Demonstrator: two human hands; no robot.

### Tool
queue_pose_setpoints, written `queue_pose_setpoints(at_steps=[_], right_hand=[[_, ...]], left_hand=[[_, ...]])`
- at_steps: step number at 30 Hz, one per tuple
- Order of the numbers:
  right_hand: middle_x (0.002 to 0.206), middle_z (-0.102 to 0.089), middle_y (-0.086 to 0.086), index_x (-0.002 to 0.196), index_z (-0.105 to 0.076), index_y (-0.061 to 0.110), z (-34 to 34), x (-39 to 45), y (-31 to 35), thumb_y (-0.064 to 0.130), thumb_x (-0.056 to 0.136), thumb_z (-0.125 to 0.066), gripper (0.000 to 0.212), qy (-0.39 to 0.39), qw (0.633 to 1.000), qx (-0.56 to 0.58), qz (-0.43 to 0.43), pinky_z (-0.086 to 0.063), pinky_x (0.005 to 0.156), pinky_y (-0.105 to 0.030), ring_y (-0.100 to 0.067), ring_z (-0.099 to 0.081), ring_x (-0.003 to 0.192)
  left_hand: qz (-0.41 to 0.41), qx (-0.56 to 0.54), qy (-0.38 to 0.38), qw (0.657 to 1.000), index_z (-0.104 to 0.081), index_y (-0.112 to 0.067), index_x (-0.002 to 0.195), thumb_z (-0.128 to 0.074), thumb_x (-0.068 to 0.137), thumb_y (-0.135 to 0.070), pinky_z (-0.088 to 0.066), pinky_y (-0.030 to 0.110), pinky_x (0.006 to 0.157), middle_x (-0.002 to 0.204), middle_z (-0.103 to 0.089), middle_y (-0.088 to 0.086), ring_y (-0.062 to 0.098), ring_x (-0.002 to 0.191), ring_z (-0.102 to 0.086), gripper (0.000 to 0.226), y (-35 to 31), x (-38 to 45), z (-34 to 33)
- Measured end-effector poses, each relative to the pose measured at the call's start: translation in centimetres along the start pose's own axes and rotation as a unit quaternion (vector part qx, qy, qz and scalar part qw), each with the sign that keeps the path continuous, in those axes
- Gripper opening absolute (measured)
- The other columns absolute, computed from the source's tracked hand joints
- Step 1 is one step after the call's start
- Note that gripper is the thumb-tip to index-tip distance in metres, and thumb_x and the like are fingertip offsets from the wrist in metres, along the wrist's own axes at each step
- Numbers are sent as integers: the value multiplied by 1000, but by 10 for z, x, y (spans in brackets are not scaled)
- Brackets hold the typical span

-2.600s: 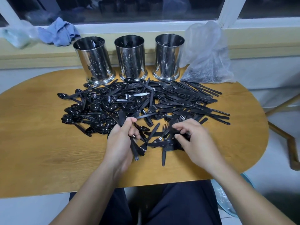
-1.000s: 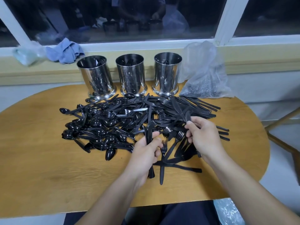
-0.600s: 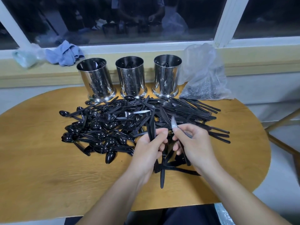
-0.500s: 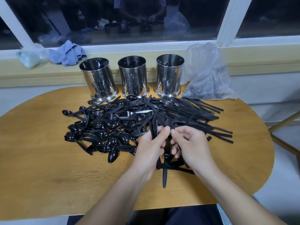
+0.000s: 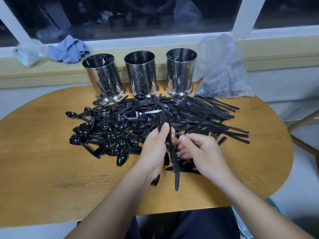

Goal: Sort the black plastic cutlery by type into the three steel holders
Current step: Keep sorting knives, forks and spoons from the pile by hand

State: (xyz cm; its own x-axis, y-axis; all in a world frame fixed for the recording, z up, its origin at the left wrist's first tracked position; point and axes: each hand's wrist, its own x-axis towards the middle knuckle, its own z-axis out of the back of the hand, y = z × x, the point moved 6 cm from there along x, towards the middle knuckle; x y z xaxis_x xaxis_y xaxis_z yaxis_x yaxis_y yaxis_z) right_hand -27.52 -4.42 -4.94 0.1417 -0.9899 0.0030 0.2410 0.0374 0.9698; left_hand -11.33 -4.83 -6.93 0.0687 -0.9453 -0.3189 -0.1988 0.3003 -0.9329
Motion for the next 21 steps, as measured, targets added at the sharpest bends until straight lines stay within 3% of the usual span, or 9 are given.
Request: queue_pose_setpoints(at_steps=[2,5,8,11,13,15,18,21], right_hand=[[93,-81,8,103,-83,26,16,-2,-8,26,108,-68,16,-15,998,-54,24,-65,84,-40,-12,-78,90],[101,-76,15,108,-82,32,36,-10,-17,23,101,-78,12,-13,982,-177,62,-58,85,-32,-9,-71,96],[108,-69,21,113,-81,34,46,-21,-27,28,95,-85,20,19,963,-259,75,-54,91,-28,-8,-66,102],[119,-61,23,130,-77,34,45,-29,-39,33,98,-80,32,50,933,-341,106,-46,106,-31,-5,-56,115],[123,-59,19,135,-74,32,44,-31,-44,32,101,-75,34,47,921,-368,119,-44,109,-38,-9,-52,118],[122,-58,18,136,-74,32,42,-33,-46,43,100,-72,38,42,909,-397,117,-41,109,-41,-10,-50,119],[122,-59,17,136,-73,33,40,-39,-47,64,94,-68,52,50,892,-436,114,-36,105,-36,-12,-50,118],[121,-58,17,136,-73,33,38,-44,-48,63,91,-71,54,65,884,-446,123,-33,103,-35,-13,-50,116]], left_hand=[[4,-20,9,1000,-65,-19,97,-50,118,-48,-48,38,83,87,-60,1,20,83,-56,38,-1,5,1],[17,-59,32,998,-57,-13,106,-46,121,-39,-56,38,78,84,-62,4,21,76,-61,32,-5,7,2],[0,-15,36,999,-61,-9,121,-46,121,-41,-43,30,61,80,-54,0,16,66,-47,34,-4,10,6],[-11,12,34,999,-66,-11,132,-52,117,-48,-29,29,57,80,-47,-3,13,63,-36,43,-1,9,11],[-9,22,39,999,-68,-11,132,-59,114,-50,-27,28,57,80,-44,-5,12,64,-34,44,3,4,13],[-9,33,43,998,-68,-7,123,-63,113,-41,-28,27,57,79,-43,-5,12,65,-34,36,9,0,15],[-1,32,41,999,-67,-11,111,-57,116,-33,-32,26,56,76,-50,-3,13,65,-40,25,14,-7,18],[0,29,36,999,-66,-10,112,-54,117,-35,-35,26,54,73,-52,-1,13,61,-43,28,16,-14,19]])
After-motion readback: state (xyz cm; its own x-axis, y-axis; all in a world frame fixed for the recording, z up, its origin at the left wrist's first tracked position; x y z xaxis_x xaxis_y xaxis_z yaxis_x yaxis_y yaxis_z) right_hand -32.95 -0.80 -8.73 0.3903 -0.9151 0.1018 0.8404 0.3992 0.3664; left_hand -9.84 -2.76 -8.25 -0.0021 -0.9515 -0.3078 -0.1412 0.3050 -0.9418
